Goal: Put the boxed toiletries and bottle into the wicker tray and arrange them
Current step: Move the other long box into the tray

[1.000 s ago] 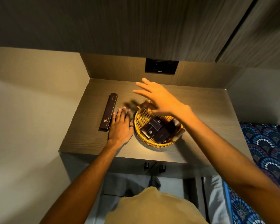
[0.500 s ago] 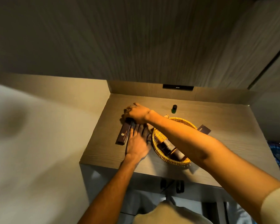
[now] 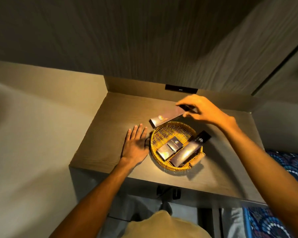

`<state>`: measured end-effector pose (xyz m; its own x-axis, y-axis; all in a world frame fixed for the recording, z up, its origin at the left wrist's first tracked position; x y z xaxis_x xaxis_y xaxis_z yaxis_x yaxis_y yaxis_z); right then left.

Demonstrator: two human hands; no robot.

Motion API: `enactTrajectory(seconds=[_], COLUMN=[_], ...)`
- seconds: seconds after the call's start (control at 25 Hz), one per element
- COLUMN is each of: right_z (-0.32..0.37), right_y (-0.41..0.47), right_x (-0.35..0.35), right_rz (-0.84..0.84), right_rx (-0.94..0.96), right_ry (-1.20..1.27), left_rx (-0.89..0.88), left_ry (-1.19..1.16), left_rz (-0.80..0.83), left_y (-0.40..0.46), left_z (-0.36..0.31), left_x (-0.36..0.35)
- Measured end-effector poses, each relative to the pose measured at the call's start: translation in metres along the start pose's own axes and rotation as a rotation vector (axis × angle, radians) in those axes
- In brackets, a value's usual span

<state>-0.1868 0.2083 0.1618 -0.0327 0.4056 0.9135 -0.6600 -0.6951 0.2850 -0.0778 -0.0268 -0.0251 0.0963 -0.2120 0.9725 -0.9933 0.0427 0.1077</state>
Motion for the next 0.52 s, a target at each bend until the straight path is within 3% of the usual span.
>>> enactTrajectory(seconds=[0.2,0.52], right_z=[-0.037,-0.023], right_y=[-0.048,-0.026], right_x=[-0.024,-0.068], right_rz=[0.177,0.215], right_rx=[-0.212,-0.119], right_ry=[-0.138,-0.248], left_rx=[0.025,0.033], left_ry=[-0.003,-0.019], left_rz=[0.009,0.020], left_y=[0.001,0.000], left_z=[0.000,-0.001], left_x=[0.000,0.001])
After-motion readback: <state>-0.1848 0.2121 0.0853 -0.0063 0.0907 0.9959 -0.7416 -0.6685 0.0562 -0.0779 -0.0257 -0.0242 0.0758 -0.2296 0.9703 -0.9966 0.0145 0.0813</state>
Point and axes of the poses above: each hand's wrist, its own y-axis towards the middle knuckle, its own x-axis out of the back of the hand, z = x × y, the point moved 5 cm from there along y, towards the middle knuckle, and after that the axes turned 8 degrees about -z, right-handed, at the moved point
